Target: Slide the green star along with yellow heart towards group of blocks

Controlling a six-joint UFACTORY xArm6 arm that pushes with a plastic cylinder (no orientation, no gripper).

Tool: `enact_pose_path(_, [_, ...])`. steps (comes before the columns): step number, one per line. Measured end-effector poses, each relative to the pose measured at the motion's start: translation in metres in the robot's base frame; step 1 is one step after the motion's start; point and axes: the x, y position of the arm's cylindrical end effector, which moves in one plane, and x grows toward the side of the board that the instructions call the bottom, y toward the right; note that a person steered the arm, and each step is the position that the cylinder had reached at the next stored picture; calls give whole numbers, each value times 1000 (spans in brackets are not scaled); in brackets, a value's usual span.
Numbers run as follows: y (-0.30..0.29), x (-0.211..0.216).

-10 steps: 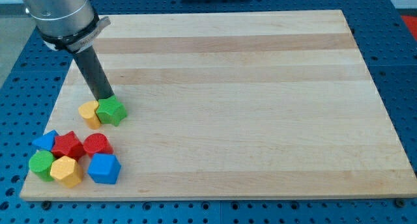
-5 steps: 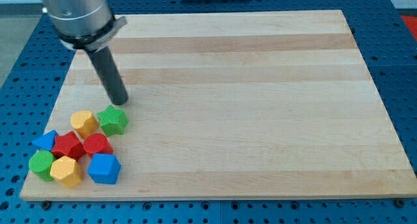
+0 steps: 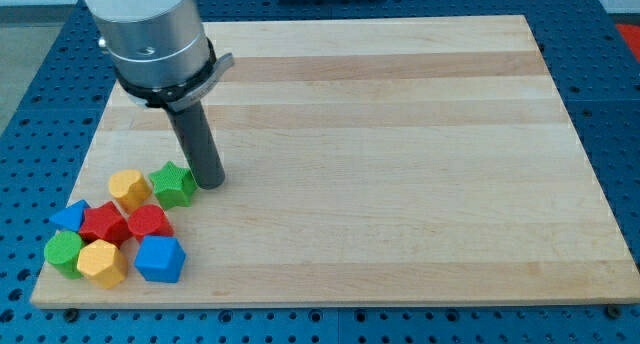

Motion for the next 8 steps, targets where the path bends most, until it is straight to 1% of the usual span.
enact_pose_path(5, [-45, 3])
enact_pose_path(6, [-45, 3])
enact_pose_path(7, [-54, -19])
enact_pose_path(8, [-91, -29])
